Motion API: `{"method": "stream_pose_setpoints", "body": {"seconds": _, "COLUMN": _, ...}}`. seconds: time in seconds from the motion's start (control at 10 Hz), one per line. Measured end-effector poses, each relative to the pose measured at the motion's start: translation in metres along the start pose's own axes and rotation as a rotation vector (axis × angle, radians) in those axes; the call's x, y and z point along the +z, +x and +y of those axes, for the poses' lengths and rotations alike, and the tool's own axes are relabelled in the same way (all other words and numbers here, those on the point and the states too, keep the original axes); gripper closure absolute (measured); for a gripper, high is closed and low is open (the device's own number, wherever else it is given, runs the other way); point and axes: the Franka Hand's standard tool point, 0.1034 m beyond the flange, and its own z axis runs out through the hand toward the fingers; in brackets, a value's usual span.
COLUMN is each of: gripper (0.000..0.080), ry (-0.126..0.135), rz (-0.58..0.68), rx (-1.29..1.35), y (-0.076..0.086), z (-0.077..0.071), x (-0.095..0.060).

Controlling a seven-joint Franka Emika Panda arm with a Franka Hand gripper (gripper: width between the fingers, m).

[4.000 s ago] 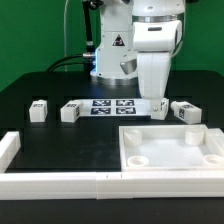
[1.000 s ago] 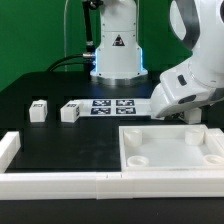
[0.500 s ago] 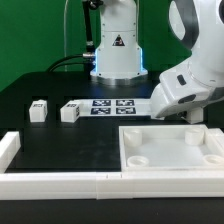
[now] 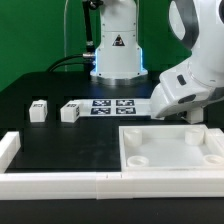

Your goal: Assemble one leg

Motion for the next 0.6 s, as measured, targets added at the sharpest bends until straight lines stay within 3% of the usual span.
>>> {"method": "stream_pose_setpoints", "body": {"seconds": 0.2, "gripper": 0.0509, "ry": -0.007, "rz": -0.034, "rx": 0.002, "y": -0.012, "z": -0.004, "x": -0.01}}
{"method": "stream_pose_setpoints", "body": {"seconds": 0.4, "gripper": 0.0509, "ry": -0.028, "rz": -0.053, "rx": -0.002, "y": -0.031, "z": -0.009, "x": -0.036}}
{"method": "stream_pose_setpoints", "body": {"seconds": 0.6, "gripper": 0.0509, "ry": -0.035, "rz": -0.042, "rx": -0.001, "y": -0.035, "z": -0.009, "x": -0.05}}
